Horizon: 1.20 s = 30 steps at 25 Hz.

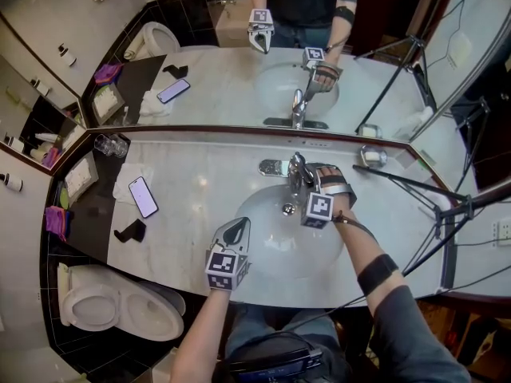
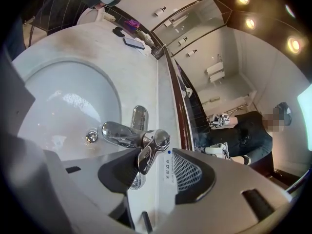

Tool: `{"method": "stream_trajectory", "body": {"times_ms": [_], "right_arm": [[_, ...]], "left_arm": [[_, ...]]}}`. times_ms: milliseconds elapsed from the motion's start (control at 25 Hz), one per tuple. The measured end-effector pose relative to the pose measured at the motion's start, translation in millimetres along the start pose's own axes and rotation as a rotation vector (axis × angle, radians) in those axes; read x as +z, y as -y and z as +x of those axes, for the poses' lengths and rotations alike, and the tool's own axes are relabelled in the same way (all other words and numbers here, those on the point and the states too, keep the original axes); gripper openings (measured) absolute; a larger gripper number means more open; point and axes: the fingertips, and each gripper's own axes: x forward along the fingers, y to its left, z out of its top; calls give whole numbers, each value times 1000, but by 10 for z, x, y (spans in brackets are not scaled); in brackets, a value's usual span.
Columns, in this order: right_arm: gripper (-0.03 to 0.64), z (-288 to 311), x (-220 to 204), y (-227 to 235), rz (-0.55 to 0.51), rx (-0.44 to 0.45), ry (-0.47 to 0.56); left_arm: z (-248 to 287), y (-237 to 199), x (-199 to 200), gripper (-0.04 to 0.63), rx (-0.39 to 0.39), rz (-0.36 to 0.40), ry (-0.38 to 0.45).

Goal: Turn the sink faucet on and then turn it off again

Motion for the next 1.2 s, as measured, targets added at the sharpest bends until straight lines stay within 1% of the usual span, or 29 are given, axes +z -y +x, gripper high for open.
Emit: {"method": "stream_trajectory", "body": {"times_ms": [160,400,840,1040,1200], "right_arm": [[212,-11,18,72,20,1,-2],[195,2,77,268,48,-24,7],[195,35,111,371,92,-14,16],[193,21,161,413,139,9,18],[194,23,157,417,151,19,18]], "left_arm": [[9,6,38,8,-1,13,7],[-9,-17,0,8,2,6,-4],[19,-33,-13,8,6,-2,-1],[1,-30,-10,8,6,-10,-3],[-1,-21,-26,8,7,-11,-5]]}}
